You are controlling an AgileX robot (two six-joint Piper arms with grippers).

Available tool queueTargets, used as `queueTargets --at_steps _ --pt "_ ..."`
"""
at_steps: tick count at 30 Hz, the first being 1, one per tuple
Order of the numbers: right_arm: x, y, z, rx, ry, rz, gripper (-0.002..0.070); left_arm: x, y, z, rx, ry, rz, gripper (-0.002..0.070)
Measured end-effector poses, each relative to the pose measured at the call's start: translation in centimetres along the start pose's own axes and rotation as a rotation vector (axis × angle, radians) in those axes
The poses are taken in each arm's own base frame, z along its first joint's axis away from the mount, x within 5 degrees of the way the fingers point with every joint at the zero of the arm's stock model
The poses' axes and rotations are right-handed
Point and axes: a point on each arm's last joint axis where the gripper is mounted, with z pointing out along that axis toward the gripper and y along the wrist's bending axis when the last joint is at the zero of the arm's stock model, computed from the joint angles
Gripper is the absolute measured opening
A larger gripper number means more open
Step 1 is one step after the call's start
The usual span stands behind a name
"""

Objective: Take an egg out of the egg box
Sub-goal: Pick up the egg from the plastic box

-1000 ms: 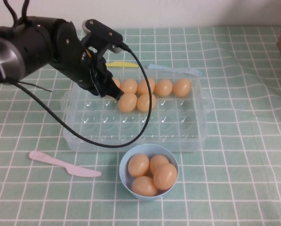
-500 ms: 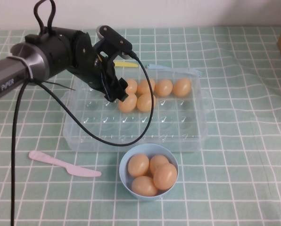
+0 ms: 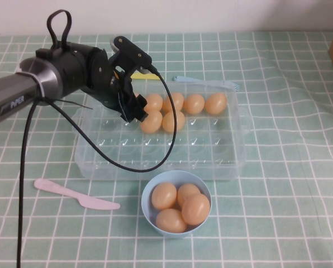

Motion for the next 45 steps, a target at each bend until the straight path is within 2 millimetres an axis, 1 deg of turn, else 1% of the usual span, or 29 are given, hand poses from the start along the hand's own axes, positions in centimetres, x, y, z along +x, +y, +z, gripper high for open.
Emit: queueTargets --at_steps 10,16,23,28,37,45 --pt "0.0 0.0 0.0 0.0 0.0 0.0 -0.0018 0.3 0.1 1.1 -0.021 -0.005 0.029 0.0475" --pt "0.0 0.0 0.0 0.0 0.0 0.0 -0.0018 0.0 0.2 1.1 -0.035 -0.029 0.035 0.0475" --pt "0.0 0.0 0.0 0.0 0.0 0.0 -0.0018 0.3 0.1 2.0 -0.031 -0.02 0.038 0.0475" --pt "0.0 0.0 0.0 0.0 0.0 0.0 -0.0018 0.1 0.3 1.9 -0.044 -0.046 0.035 0.0475" --pt "0.0 0.0 0.0 0.0 0.0 0.0 -0.0018 0.6 0.3 3.3 -0.042 -0.038 0.035 0.0475" --pt "0.0 0.0 0.0 0.0 0.0 0.0 -0.0018 0.4 0.4 3.4 -0.053 -0.066 0.035 0.0475"
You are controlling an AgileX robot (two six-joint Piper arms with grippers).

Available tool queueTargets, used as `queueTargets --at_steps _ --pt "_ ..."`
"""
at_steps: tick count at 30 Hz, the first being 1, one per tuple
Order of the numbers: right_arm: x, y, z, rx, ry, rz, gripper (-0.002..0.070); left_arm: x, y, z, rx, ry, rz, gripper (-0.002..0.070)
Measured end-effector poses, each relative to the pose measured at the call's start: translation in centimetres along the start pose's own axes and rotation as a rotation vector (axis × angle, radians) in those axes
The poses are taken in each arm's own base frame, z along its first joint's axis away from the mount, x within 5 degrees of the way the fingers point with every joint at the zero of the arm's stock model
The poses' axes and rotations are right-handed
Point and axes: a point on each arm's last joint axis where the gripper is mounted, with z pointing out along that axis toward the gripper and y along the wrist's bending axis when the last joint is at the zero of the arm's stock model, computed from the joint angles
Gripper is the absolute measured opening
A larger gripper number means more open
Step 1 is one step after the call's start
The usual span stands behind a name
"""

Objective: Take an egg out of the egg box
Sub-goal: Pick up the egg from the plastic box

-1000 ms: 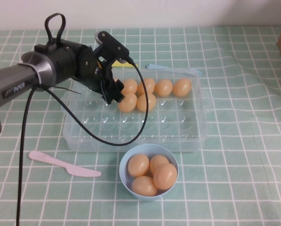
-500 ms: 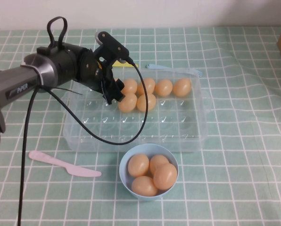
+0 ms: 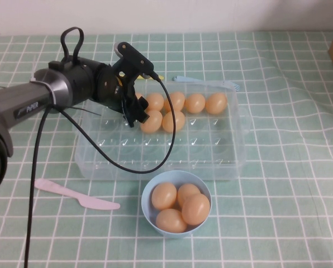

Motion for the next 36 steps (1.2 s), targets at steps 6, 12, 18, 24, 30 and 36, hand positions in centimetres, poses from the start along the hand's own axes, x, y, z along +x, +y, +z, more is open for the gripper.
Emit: queueTargets --at_steps 6,12,18,24,30,36 --pt "0.0 0.0 0.0 0.0 0.0 0.0 -0.0018 0.07 -0.05 0.23 -0.001 -0.003 -0.019 0.0475" --pt "0.0 0.0 0.0 0.0 0.0 0.0 -0.0018 0.26 -0.16 0.72 -0.001 -0.005 -0.023 0.0475" --pt "0.0 0.0 0.0 0.0 0.0 0.0 -0.0018 0.24 -0.16 0.72 -0.001 -0.007 -0.024 0.0475" --pt "0.0 0.0 0.0 0.0 0.0 0.0 -0.0018 0.24 -0.16 0.72 -0.001 -0.007 -0.024 0.0421" --pt "0.0 0.0 0.0 0.0 0.0 0.0 -0.0018 0.26 -0.17 0.75 -0.001 -0.006 -0.024 0.0345" --pt "0.0 0.0 0.0 0.0 0.0 0.0 -0.0018 0.19 -0.1 0.29 0.004 0.008 -0.024 0.0345"
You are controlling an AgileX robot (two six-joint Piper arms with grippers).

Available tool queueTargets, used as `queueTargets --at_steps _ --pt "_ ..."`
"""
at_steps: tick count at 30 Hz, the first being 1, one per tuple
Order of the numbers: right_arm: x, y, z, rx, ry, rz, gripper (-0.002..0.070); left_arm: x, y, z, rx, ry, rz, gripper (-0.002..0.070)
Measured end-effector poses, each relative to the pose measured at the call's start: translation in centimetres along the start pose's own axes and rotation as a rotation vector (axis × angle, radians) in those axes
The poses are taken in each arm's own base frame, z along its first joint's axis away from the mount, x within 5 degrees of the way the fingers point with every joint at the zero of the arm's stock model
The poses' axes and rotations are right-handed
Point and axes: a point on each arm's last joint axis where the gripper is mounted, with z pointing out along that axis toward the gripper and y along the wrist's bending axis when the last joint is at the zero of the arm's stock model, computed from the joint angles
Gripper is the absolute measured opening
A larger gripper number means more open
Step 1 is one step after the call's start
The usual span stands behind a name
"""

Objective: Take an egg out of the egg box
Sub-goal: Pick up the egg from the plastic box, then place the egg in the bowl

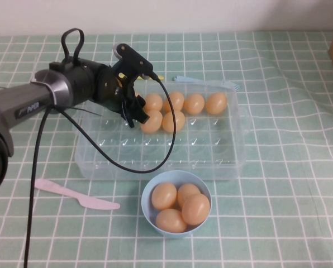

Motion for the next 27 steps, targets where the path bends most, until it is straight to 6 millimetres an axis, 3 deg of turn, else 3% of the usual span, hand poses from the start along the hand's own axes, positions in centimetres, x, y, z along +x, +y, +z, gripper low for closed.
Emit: queueTargets --at_steps 10,17,22,27 --pt "0.0 0.0 0.0 0.0 0.0 0.0 -0.0018 -1.5 0.9 -4.8 0.001 0.018 -0.008 0.0345" --pt "0.0 0.0 0.0 0.0 0.0 0.0 -0.0018 -2.5 1.0 -11.3 0.042 0.085 -0.092 0.0345" --pt "0.0 0.0 0.0 0.0 0.0 0.0 -0.0018 -2.4 -0.6 -14.7 0.107 0.203 -0.104 0.0345" --pt "0.0 0.0 0.0 0.0 0.0 0.0 -0.0018 -2.4 -3.5 -17.7 0.188 0.314 -0.035 0.0345"
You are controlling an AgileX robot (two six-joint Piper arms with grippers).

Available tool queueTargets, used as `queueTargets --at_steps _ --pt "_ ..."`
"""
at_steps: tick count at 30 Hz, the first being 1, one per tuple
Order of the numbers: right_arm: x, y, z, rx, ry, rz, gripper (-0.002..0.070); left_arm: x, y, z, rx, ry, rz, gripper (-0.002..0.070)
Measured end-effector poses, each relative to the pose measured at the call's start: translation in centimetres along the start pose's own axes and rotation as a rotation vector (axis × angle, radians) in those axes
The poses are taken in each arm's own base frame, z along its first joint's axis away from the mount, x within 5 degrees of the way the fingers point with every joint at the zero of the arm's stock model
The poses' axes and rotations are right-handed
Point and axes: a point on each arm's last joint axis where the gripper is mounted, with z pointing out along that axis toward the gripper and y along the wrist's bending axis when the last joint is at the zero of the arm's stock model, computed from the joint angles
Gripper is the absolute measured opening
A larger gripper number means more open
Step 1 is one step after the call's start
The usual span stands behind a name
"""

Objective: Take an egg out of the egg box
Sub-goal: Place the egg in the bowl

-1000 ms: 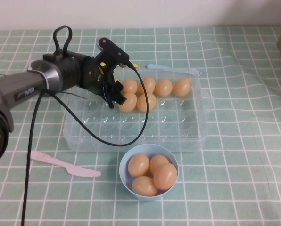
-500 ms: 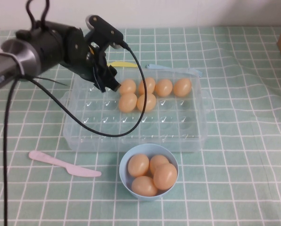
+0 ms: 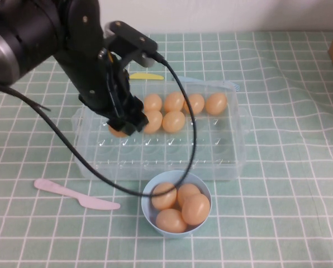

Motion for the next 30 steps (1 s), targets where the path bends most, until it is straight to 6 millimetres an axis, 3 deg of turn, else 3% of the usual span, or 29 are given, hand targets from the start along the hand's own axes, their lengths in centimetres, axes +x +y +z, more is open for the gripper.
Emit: queueTargets --at_steps 5,12,18,30 --pt "0.0 0.0 0.0 0.0 0.0 0.0 -0.0018 -0.3 -4.6 -0.8 0.054 0.04 0.143 0.0345" --pt "0.0 0.0 0.0 0.0 0.0 0.0 -0.0018 -0.7 -9.8 -0.4 0.126 0.042 0.413 0.0345" --pt "0.0 0.0 0.0 0.0 0.0 0.0 -0.0018 -0.9 -10.9 1.7 0.188 0.077 0.491 0.0345" --pt "0.0 0.0 0.0 0.0 0.0 0.0 -0.0018 -1.0 -11.0 6.4 0.179 0.188 0.525 0.0345"
